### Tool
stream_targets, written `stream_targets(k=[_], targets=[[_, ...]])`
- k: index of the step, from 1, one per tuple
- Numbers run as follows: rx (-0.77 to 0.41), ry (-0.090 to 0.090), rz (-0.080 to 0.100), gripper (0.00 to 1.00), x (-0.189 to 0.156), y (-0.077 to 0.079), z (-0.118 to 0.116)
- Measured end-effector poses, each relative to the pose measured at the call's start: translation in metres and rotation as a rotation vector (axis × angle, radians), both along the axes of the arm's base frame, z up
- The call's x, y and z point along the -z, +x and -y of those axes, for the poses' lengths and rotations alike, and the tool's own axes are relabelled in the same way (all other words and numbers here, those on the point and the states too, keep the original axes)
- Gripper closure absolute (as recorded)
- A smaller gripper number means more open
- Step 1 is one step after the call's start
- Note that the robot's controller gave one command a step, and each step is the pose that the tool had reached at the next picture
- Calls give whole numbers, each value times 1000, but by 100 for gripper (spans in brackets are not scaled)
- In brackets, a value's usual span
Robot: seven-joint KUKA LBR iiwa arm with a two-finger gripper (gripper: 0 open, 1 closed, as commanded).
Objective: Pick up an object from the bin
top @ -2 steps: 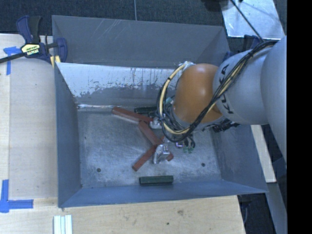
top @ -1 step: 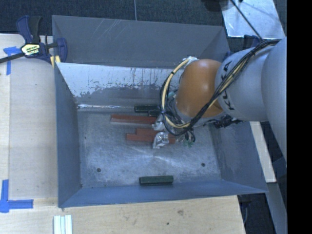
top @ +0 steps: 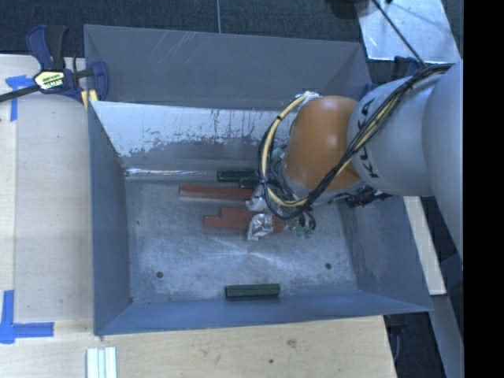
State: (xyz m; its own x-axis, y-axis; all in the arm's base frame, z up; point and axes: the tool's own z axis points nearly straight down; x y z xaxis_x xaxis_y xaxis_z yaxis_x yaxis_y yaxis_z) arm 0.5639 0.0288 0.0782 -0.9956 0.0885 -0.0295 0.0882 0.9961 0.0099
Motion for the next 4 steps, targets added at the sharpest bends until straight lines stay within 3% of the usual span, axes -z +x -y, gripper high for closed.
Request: stream_targets(k=[2, 4], targets=[[-1, -6, -34, 100, -21, -6, 2], [0, -7, -30, 100, -62, -5, 3]])
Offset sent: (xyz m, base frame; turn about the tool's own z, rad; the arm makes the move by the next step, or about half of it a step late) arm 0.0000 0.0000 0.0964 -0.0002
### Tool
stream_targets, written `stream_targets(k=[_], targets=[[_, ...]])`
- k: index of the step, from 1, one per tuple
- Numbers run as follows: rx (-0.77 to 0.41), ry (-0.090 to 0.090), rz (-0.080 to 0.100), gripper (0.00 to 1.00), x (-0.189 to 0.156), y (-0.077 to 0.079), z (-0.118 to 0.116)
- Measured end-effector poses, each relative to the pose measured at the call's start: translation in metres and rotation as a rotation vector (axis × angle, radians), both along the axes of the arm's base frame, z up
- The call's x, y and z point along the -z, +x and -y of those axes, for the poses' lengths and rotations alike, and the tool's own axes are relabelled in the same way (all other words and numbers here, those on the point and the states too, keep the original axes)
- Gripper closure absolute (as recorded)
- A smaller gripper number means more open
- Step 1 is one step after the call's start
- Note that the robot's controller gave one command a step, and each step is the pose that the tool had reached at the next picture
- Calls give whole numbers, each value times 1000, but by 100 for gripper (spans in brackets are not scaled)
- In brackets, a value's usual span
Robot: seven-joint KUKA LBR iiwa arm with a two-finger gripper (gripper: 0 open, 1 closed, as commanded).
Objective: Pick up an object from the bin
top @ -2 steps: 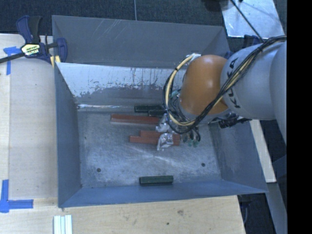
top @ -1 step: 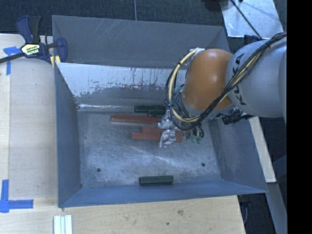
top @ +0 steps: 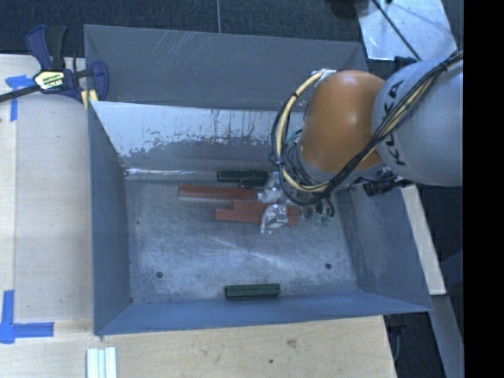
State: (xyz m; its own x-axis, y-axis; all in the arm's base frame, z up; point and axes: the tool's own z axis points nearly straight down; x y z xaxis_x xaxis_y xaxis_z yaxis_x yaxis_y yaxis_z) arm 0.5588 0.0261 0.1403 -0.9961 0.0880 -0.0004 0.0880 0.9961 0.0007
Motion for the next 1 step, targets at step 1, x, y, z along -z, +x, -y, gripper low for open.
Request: stream_targets(k=[1], targets=[[0, 0, 3, 100, -17, 1, 0]])
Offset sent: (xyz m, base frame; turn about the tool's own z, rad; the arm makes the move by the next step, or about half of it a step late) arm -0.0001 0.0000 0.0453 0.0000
